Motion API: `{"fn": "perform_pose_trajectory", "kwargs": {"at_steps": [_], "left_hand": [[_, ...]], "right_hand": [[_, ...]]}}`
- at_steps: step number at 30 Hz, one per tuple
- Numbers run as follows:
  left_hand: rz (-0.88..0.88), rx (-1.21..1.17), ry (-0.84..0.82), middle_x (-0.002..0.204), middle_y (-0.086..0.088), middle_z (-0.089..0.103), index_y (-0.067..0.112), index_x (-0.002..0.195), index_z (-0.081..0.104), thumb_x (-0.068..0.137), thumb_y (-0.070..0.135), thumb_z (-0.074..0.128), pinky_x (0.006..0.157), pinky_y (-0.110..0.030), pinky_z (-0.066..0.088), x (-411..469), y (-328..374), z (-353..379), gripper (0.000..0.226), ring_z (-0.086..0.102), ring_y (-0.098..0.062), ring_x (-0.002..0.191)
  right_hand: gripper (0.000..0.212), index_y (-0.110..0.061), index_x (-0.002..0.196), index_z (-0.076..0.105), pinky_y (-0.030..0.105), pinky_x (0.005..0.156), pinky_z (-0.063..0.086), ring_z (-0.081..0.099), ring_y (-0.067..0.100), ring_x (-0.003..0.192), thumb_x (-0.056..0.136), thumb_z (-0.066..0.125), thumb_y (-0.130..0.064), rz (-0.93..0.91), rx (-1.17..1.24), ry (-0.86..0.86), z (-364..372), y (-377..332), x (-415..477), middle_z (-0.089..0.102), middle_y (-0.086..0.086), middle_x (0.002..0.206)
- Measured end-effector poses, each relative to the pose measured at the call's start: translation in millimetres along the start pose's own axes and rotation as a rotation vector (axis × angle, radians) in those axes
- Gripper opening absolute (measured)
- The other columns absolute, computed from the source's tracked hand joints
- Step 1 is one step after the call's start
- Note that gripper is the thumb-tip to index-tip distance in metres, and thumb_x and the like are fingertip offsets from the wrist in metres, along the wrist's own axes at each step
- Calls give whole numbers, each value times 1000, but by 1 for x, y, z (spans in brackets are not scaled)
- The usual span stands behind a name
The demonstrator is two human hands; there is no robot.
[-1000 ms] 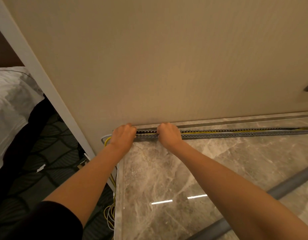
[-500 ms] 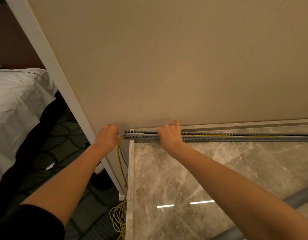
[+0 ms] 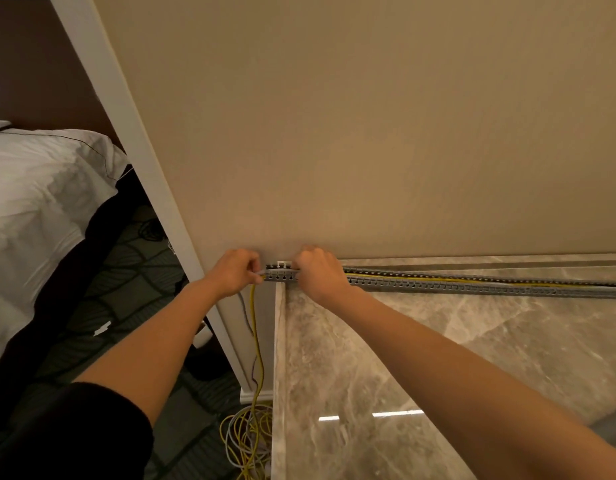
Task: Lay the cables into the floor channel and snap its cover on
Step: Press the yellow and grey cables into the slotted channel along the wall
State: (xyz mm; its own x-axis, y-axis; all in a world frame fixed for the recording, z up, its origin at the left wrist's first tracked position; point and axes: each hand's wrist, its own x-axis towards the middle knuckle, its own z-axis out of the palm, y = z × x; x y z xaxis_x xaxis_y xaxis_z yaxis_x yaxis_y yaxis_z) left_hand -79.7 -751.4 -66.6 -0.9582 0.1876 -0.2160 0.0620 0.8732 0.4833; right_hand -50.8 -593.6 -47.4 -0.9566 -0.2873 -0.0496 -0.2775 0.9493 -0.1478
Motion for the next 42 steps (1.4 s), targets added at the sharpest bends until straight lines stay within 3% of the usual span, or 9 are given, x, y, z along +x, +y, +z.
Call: {"fn": "perform_pose_trajectory", "kwargs": {"at_steps": [5, 7, 9, 11, 13, 18, 22, 30, 42], "left_hand": [[77, 102, 183, 72, -7, 53, 18, 61, 41, 82, 2, 60, 62, -29, 34, -3, -2, 12, 33, 48, -22, 71], [81, 134, 174, 73, -8, 52, 22, 53, 33, 83, 4, 62, 63, -30, 37, -4, -3, 18, 46, 50, -23, 72], [52, 154, 121, 75, -11, 55, 22, 52, 41, 85, 6, 64, 67, -33, 42, -7, 2, 14, 43, 56, -27, 77], [34, 228, 47, 87, -19, 66, 11, 76, 70, 87, 10, 62, 77, -36, 48, -9, 8, 4, 14, 62, -33, 90], [42, 299, -12, 101, -21, 69, 4, 102, 72, 91, 13, 58, 81, -36, 50, -9, 11, -2, 19, 63, -34, 96], [-19, 406, 19, 105, -23, 67, -6, 102, 64, 88, 8, 51, 75, -36, 53, -19, 40, 0, 23, 64, -36, 96], [-28, 451, 127, 113, -24, 64, -7, 105, 62, 89, 7, 49, 85, -39, 51, -19, 68, 0, 25, 61, -38, 104], [212, 458, 4, 136, -20, 50, 6, 131, 50, 96, 24, 45, 102, -39, 41, 1, 164, 53, 39, 48, -36, 125], [459, 503, -63, 131, -17, 50, 5, 124, 50, 96, 18, 48, 95, -42, 44, 27, 353, 179, 31, 49, -35, 121]], "right_hand": [[26, -2, 113, 66, 39, 90, 49, 60, 35, 111, 93, 50, -3, 49, 56, 1, 4, 3, 3, 63, 18, 119], [26, -3, 113, 67, 40, 89, 50, 61, 36, 109, 93, 50, -4, 70, 68, -1, 5, 4, 4, 66, 18, 116], [26, -4, 114, 67, 40, 90, 50, 61, 36, 110, 94, 51, -5, 90, 63, 1, 5, 4, 5, 66, 18, 116], [28, -5, 119, 64, 40, 92, 49, 58, 36, 114, 94, 51, -8, 110, 58, -1, 3, 4, 7, 62, 18, 120], [28, -5, 120, 62, 40, 91, 49, 58, 36, 114, 95, 51, -9, 119, 54, -10, 2, 4, 7, 62, 18, 121], [25, 0, 113, 62, 40, 82, 49, 59, 38, 105, 92, 49, 2, 58, 51, 25, 6, 12, -5, 58, 18, 120], [29, 0, 117, 60, 40, 85, 49, 58, 36, 110, 91, 51, 3, 78, 43, 39, 1, 37, -21, 56, 16, 123], [33, -4, 121, 61, 40, 92, 46, 56, 35, 116, 92, 45, 0, 313, 1, 25, -18, 134, -79, 60, 17, 125], [42, -8, 131, 53, 40, 102, 44, 54, 32, 124, 91, 43, -1, 546, -18, -13, -41, 351, -187, 59, 17, 131]]}}
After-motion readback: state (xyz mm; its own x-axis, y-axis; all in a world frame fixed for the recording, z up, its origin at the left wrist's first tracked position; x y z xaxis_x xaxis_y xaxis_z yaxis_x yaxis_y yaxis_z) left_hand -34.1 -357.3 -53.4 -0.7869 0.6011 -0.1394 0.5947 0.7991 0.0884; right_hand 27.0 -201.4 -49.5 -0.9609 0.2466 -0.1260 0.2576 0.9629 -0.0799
